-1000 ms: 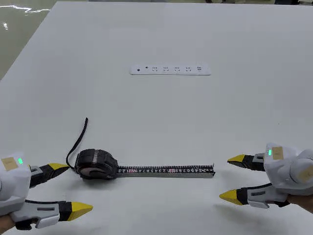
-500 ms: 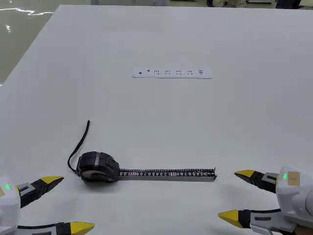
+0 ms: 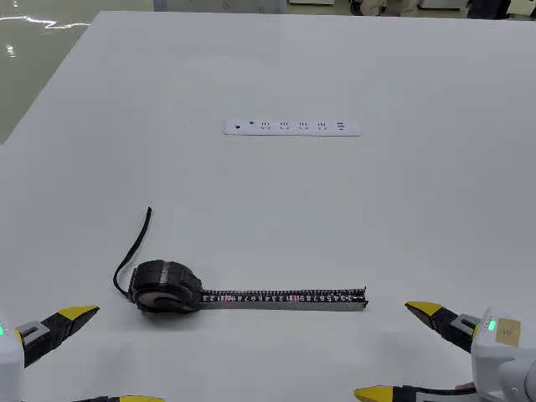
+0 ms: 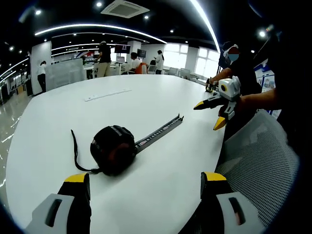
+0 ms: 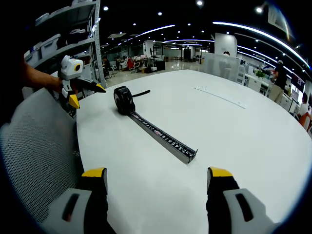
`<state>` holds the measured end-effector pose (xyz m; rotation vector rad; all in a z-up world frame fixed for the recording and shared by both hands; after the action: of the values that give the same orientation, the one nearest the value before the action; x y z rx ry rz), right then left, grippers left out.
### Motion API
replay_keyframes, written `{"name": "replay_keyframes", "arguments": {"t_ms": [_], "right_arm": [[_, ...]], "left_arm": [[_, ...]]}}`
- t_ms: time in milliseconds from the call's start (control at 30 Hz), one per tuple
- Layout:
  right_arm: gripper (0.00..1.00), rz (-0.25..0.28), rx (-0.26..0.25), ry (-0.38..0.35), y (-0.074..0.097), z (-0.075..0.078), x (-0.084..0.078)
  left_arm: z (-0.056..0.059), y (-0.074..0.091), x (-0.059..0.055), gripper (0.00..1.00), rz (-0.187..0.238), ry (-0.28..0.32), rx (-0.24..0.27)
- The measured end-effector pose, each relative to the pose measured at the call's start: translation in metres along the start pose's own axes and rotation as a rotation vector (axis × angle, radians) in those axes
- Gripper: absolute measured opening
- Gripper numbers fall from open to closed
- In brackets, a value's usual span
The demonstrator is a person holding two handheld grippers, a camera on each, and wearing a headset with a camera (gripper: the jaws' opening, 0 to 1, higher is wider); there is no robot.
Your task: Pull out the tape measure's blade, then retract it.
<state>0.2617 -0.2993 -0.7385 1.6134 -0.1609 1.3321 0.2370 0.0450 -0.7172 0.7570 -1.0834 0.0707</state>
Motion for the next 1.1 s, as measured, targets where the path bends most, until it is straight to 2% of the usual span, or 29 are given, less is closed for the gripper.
{"name": "replay_keyframes", "arguments": {"t_ms": [100,167,267,300,433,533,667,1100], "right_arm": [[0.89,-0.004,-0.011,-0.01,0.002,-0.002,0.001],[0.9,0.003,-0.014,-0.019,0.005,-0.003,0.001],[0.92,0.006,-0.015,-0.026,0.008,-0.006,0.003],[0.92,0.002,-0.019,-0.017,0.009,-0.007,0.003],[0.92,0.012,-0.024,-0.031,0.011,-0.008,0.006],[0.92,0.01,-0.024,-0.032,0.011,-0.009,0.006],[0.92,0.007,-0.019,-0.024,0.01,-0.011,0.007],[0.93,0.008,-0.018,-0.028,0.008,-0.011,0.008]], "left_arm": [[0.004,0.0,0.004,0.94,0.005,0.001,0.006],[0.006,0.0,0.005,0.96,-0.017,-0.006,0.014],[0.009,0.002,0.011,1.0,0.003,0.014,0.038],[0.01,0.003,0.012,1.0,0.005,0.035,0.043],[0.015,0.004,0.015,1.0,0.029,0.049,0.06],[0.018,0.002,0.012,1.0,0.029,0.049,0.062],[0.02,0.0,0.01,1.0,0.01,0.049,0.065],[0.021,-0.002,0.011,1.0,0.02,0.066,0.076]]}}
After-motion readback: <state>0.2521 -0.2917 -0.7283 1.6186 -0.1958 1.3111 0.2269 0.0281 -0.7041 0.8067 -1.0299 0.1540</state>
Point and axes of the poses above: the centre of the closed fingertips' face, and the gripper's own axes: y roughly backward along the fingers, z roughly to its right, x roughly out of its top, the point moved 6 cm from there along y, roughly backward along the fingers, and after that the axes turned 13 degrees about -x, right-handed, at the moved point
